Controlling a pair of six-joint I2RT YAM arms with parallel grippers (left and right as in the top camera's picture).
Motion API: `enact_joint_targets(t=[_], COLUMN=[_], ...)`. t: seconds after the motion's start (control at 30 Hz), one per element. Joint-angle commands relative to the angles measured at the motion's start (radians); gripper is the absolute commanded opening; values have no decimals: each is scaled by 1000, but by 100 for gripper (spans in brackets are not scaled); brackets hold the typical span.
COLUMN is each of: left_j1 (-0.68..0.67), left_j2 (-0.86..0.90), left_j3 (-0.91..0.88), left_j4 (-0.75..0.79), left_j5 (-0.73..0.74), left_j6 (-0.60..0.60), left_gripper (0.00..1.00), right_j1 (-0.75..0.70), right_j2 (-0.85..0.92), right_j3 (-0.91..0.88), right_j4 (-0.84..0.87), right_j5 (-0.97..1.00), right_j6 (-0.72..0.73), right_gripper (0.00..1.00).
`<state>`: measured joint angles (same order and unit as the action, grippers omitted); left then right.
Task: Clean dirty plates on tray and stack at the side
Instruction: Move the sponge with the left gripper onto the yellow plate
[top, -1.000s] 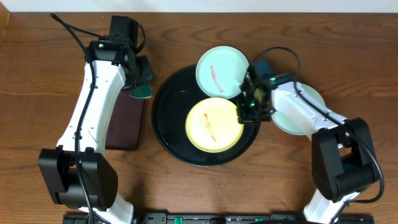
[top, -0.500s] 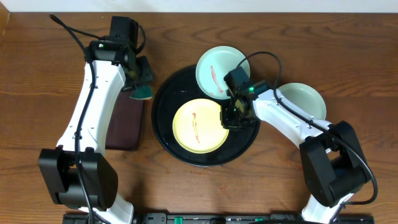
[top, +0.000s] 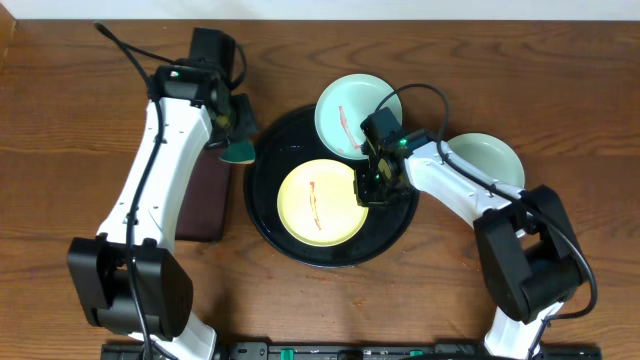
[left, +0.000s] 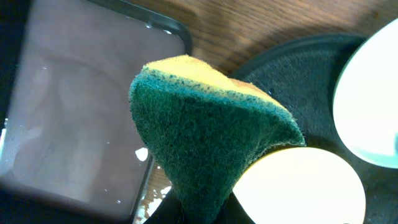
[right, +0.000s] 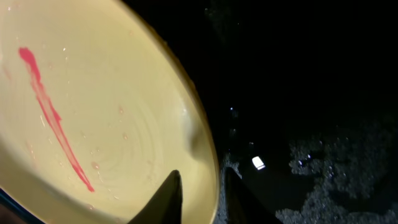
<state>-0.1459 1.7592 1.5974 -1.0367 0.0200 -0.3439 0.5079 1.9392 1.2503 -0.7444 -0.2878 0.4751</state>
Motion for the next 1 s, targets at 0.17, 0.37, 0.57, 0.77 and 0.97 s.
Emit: enact_joint_targets(t=[0.17,0.37,0.57,0.77,0.97], left_j1=[-63,-102,-107,-120,-149], left_j2=[1,3,5,18,35], left_j3=[-45,-93,-104,-122,-193], left_j4=[-17,-1,6,14,94], left_j5=[3,3,24,77,87], left_j6=[-5,-5,-5,-6,-10], left_gripper=[7,7,8,7,7], right_j1=[-5,-5,-11,-12,-11], right_j2=[10,41,43,43,43], right_j3=[-2,-2,-2,-2,-2], right_j4=[29,36,39,37,38], right_j5=[3,-8,-17,-16,-16], right_j6=[18,18,18,18,18], right_gripper=[1,2,9,1,1])
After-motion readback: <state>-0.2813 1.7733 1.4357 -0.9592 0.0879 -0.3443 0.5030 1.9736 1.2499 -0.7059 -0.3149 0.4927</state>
